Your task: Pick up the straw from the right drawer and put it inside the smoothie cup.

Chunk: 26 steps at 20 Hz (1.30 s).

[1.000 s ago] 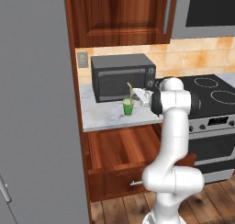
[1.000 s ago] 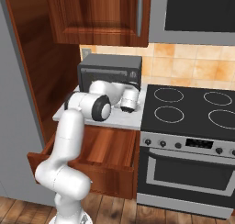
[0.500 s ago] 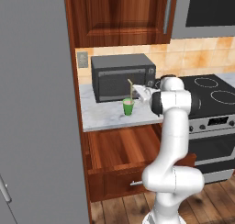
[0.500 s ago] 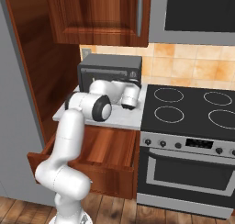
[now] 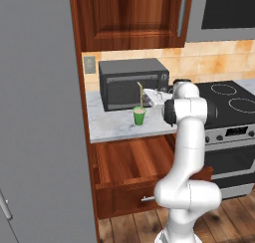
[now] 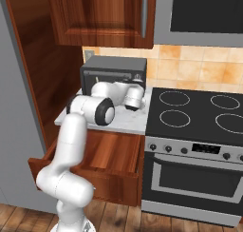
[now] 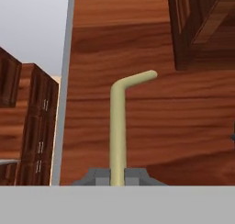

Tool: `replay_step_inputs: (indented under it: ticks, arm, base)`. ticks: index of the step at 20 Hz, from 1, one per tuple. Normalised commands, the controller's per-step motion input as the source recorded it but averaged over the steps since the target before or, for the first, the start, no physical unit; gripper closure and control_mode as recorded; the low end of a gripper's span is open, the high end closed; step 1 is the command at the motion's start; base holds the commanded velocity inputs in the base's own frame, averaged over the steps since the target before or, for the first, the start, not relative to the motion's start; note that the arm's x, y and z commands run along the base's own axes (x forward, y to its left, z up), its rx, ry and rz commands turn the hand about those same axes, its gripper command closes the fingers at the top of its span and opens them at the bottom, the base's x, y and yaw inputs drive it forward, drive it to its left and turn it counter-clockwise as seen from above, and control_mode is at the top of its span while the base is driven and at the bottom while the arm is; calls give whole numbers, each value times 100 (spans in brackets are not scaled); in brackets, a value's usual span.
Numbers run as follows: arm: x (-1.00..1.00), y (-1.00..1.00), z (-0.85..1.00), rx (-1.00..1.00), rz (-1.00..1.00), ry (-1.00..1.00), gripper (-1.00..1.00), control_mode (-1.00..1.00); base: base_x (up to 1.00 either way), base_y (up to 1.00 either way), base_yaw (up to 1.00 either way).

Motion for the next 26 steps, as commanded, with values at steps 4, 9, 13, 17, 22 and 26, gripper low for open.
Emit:
replay_step_inputs:
  ticks: [4,9,13,17,22,26]
  arm:
    - [33,0,-45,-1,0,0,100,-100]
    - [31,0,-40,0,0,0,100,-100]
    - [30,0,-18,0,0,-1,100,-100]
    - [16,0,-5,0,0,-7,100,-100]
    - [7,0,-5,0,0,-12,100,-100]
    - [-9,-4,-11,-1,0,-8,-100,-100]
  base:
    - [0,0,0]
    - [0,0,0]
    - [0,0,0]
    - [0,0,0]
    - [0,0,0]
    - [0,0,0]
